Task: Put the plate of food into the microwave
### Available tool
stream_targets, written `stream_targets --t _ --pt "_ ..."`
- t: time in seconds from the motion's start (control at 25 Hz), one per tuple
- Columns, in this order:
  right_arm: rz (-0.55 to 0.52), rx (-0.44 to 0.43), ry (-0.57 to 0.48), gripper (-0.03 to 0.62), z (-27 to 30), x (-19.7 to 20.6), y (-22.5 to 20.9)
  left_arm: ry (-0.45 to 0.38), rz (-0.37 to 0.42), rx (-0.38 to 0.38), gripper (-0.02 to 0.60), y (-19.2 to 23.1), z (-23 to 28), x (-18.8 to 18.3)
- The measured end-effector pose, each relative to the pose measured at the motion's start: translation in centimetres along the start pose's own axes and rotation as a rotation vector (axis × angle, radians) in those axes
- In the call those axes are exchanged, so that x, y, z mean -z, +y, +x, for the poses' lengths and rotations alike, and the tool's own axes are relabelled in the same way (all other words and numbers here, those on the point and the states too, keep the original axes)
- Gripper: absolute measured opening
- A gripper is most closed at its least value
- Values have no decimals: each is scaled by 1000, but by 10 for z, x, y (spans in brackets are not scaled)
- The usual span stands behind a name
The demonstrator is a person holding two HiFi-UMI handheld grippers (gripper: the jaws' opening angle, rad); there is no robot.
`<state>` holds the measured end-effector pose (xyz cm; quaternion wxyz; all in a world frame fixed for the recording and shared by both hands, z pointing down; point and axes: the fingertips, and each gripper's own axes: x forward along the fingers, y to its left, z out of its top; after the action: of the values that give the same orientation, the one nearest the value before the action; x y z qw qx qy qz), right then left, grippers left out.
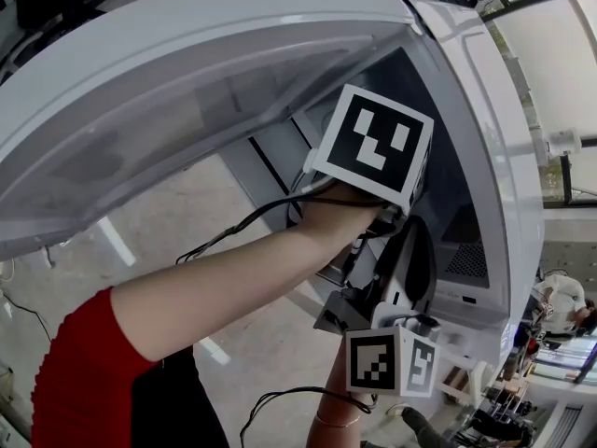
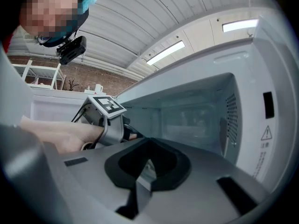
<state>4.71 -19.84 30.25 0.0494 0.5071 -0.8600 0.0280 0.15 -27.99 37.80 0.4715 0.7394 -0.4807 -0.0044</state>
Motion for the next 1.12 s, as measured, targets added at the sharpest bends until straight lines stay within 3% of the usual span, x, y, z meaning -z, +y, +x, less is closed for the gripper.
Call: stream_targets --t 0.32,0.8,1.12 --pt "-31 28 23 15 -7 2 -5 58 212 -25 121 -5 0 9" --pt "22 66 62 15 -15 23 -16 -3 425 -105 150 -1 -8 6" --pt "72 67 101 15 -14 32 -11 -14 474 -137 159 1 -12 8"
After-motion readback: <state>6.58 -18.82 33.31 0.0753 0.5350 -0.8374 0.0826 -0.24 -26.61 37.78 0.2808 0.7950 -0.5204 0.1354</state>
